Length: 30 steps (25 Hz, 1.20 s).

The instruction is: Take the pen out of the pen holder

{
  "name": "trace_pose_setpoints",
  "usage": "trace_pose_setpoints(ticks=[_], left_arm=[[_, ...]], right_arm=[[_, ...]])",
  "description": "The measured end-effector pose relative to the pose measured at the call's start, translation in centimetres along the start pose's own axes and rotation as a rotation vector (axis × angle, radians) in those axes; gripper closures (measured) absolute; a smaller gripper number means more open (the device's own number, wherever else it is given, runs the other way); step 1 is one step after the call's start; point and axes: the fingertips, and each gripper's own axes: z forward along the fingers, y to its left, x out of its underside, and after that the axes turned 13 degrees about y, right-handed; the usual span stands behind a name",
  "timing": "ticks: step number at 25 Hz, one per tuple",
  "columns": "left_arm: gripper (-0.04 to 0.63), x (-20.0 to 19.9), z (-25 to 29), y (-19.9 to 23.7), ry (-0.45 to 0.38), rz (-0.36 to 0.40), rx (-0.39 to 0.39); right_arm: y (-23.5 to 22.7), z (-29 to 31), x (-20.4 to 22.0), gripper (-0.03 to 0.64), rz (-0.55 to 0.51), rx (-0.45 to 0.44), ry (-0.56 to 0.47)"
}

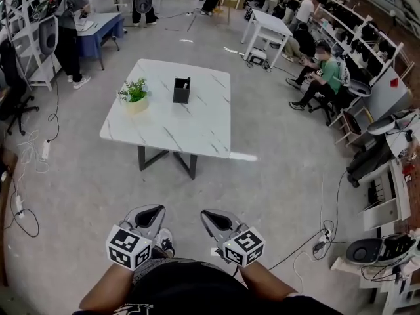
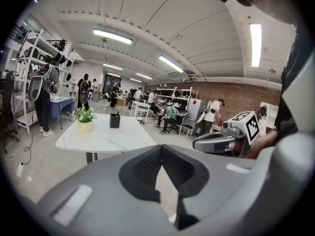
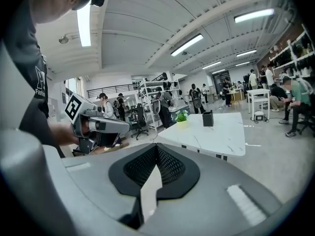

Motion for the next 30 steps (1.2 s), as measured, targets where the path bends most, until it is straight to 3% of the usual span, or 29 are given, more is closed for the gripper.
trace_pose_setpoints(ticks=[19,30], left_arm=[[0.538,-5.9,5.5,10.0,0.009,0.042,0.111],[0.538,-5.1,7.3,12.6,0.054,0.033,0.146]], right_arm=[[-4.3,8.6,-5.0,0.617,0.014,0.078,0.044],[-5.5,11.3,-5.2,0.617,0.081,0.088,0.055]])
